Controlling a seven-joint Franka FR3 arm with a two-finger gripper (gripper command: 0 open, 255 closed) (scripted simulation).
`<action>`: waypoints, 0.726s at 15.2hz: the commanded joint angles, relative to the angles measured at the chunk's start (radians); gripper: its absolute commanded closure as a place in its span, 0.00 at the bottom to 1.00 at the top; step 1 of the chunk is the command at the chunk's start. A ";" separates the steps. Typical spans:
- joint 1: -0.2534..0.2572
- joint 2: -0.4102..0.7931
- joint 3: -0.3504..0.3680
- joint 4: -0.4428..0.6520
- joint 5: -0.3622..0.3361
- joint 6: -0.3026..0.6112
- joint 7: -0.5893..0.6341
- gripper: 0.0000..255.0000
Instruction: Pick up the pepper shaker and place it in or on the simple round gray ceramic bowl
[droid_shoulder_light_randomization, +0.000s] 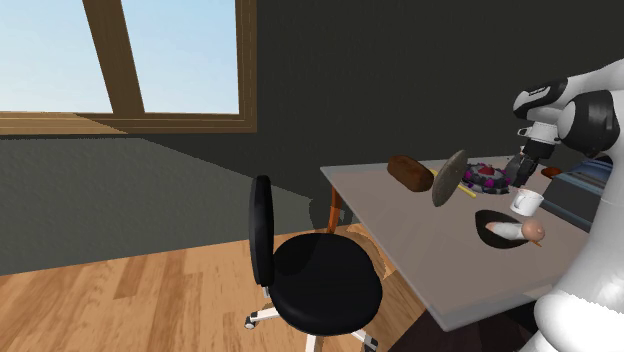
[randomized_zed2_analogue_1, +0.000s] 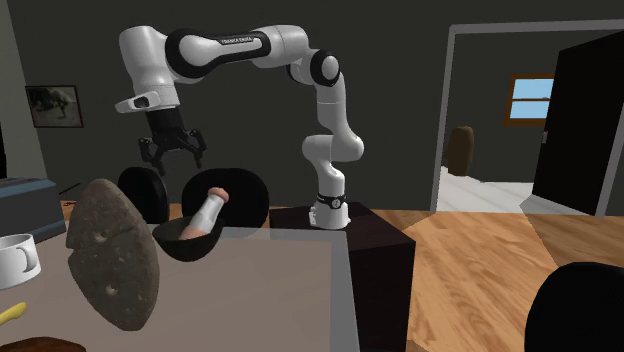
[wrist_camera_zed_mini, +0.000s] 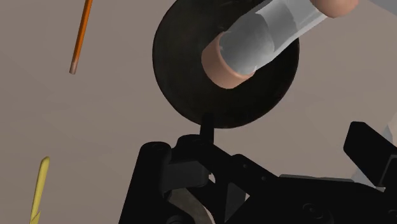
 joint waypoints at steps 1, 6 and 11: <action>-0.006 0.005 -0.001 0.039 0.001 -0.035 0.000 0.00; -0.030 0.028 -0.004 0.159 0.012 -0.136 -0.004 0.00; -0.030 0.028 -0.004 0.159 0.012 -0.137 -0.004 0.00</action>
